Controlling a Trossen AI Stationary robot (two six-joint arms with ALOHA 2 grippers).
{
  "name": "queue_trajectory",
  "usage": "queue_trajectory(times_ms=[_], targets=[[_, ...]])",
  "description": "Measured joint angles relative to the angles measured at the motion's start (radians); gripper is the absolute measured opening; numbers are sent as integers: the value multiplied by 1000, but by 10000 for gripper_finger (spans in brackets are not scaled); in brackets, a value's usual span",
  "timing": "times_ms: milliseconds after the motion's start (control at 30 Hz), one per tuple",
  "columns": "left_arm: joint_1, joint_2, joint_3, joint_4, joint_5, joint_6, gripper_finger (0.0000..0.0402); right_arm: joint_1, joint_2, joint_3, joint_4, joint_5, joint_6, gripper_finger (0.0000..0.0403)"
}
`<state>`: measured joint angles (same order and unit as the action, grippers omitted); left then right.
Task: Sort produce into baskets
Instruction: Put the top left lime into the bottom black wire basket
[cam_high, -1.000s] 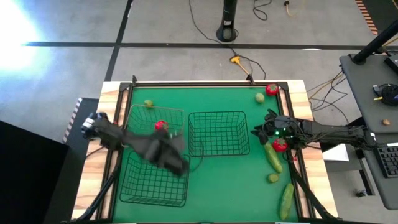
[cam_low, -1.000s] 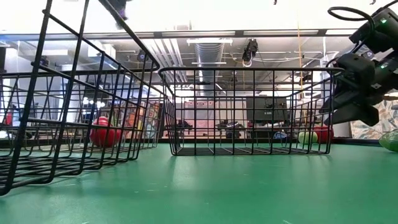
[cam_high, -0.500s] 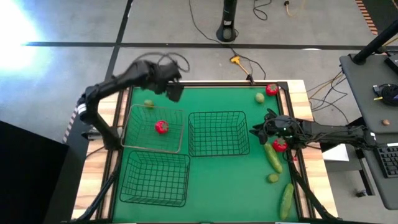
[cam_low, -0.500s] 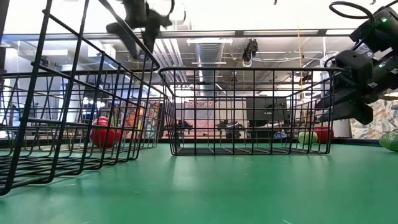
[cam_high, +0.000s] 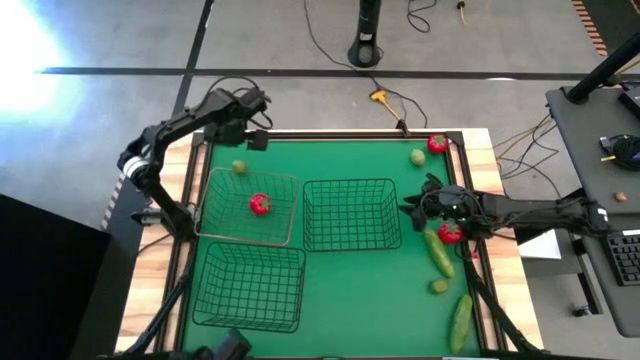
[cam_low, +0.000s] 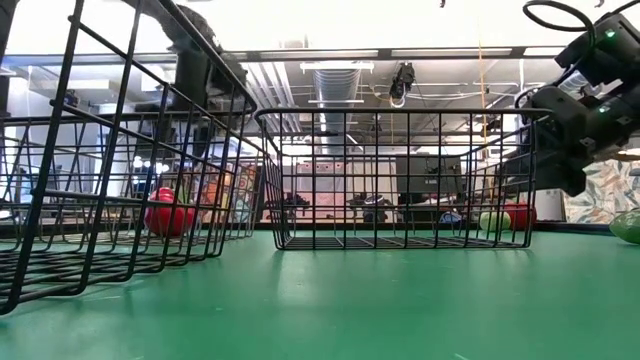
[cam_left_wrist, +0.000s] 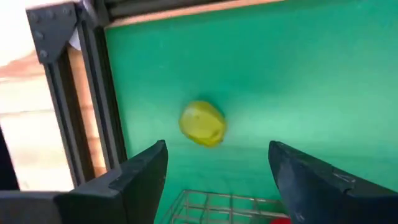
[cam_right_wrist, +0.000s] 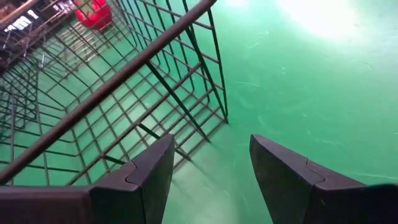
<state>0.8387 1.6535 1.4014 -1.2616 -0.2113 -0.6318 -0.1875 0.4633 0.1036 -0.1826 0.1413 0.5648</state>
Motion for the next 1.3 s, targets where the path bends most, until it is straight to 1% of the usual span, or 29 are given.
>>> queue_trajectory(times_ms=[67,200,300,367,500,600,800,1067,1167,1300], targets=[[22,1,-41,25,26,-10,261,0,13,0,12,-1,0,203],[25,3,-142,110,56,-43,261,0,39,0,33,19,-6,203],[27,4,-208,222,101,-77,261,-1,59,0,100,64,-31,203],[33,5,-237,275,120,-100,261,-1,71,0,160,69,-53,203],[52,5,-272,262,125,-136,261,-1,94,1,249,69,-53,203],[66,5,-277,269,123,-173,261,-1,111,2,279,69,-63,203],[73,27,-271,276,121,-211,261,0,143,3,273,69,-60,203],[75,140,-251,268,129,-244,261,0,169,3,264,45,-60,203],[75,164,-239,249,125,-242,261,0,169,3,265,33,-60,203],[77,188,-237,268,112,-242,261,0,168,3,268,33,-66,203]])
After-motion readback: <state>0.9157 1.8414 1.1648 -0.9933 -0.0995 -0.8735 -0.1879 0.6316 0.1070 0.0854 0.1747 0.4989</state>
